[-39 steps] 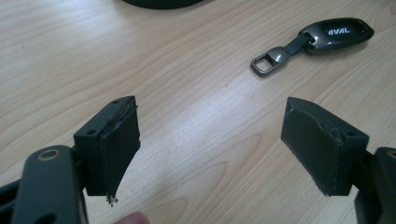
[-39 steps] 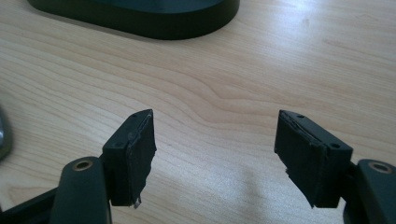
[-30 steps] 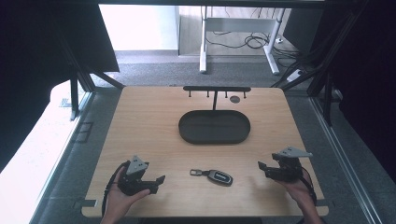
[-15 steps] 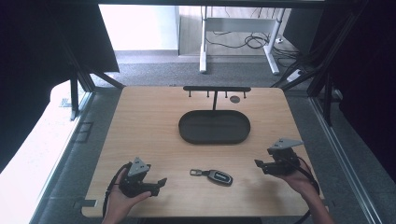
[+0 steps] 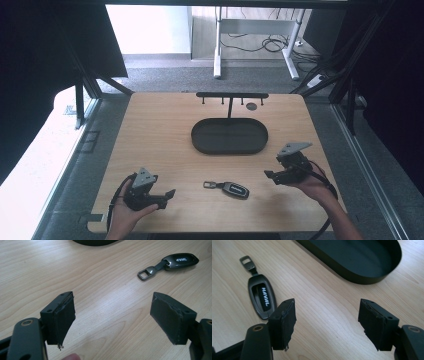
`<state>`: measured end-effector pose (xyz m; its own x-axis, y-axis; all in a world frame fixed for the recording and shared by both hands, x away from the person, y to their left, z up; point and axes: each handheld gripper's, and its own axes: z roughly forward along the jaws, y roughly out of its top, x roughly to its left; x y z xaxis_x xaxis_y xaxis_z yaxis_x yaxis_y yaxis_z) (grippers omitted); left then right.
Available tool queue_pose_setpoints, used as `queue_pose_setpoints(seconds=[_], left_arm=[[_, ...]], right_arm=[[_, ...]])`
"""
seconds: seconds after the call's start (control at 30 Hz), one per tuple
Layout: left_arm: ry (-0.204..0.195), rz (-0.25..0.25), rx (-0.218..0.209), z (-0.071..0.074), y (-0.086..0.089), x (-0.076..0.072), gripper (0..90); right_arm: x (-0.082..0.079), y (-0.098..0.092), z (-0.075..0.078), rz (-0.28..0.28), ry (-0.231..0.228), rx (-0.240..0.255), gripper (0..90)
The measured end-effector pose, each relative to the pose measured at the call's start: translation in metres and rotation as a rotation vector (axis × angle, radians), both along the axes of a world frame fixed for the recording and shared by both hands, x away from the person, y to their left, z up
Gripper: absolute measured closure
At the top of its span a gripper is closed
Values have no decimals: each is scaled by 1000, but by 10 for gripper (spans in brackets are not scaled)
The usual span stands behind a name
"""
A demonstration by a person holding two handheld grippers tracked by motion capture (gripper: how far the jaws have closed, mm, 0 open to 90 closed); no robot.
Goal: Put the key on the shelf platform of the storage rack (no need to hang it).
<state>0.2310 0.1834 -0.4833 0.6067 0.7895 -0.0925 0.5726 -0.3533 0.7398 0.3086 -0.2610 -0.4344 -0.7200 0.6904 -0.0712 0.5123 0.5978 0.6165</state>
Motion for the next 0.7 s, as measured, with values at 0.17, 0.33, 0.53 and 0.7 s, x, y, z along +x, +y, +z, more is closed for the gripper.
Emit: queue_pose_setpoints(seconds=[0.17, 0.33, 0.53, 0.7], left_arm=[[2, -8, 0, -1, -2, 0, 204], [-4, -2, -5, 0, -1, 0, 204], [-11, 7, -10, 3, 2, -1, 204], [-6, 2, -7, 2, 2, -1, 204]], right_arm=[[0, 12, 3, 33, 20, -11, 315], [-4, 31, 3, 94, 38, -31, 314], [-4, 53, 1, 142, 60, -56, 315], [-1, 68, -7, 175, 88, -87, 314]])
